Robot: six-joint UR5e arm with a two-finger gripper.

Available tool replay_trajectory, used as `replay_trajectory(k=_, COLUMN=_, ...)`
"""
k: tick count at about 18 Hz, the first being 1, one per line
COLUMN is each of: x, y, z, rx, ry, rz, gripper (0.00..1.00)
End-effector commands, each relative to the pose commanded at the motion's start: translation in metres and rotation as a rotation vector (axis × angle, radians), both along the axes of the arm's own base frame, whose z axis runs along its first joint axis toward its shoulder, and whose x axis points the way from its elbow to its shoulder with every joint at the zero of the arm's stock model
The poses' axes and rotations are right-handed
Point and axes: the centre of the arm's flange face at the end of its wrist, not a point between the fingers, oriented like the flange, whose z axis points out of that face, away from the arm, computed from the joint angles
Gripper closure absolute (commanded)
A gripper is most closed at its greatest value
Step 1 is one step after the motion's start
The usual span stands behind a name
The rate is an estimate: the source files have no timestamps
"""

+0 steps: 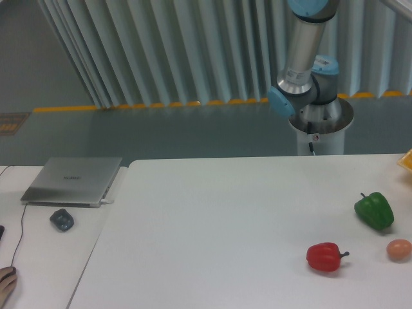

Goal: Place the triangular bread on the table

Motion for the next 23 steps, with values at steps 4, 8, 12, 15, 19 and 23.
replay_trajectory(k=4, x=0.004, y=0.001, z=-0.005, rx=-0.059, ry=0.004, rz=-0.01, gripper=0.0)
replay_trajectory(k=8, x=0.011, y=0.001, z=-0.008, rx=-0.06, ry=-0.005, rz=-0.006, gripper=0.0)
replay_trajectory(k=12, x=0.021, y=0.005, z=-0.015, rx=-0.064, ry=-0.022, rz=-0.011, gripper=0.0)
replay_trajectory(k=15, x=0.021, y=0.005, z=-0.013, rx=-0.064, ry=-0.019, rz=-0.023, gripper=0.18)
replay_trajectory(k=19, x=0.018, y=0.003, z=-0.009, rx=-0.066, ry=-0.013, rz=-0.036, gripper=0.65)
replay_trajectory(k=23, x=0.017, y=0.003, z=-0.009, rx=-0.068, ry=-0.013, rz=-0.051, gripper=0.85)
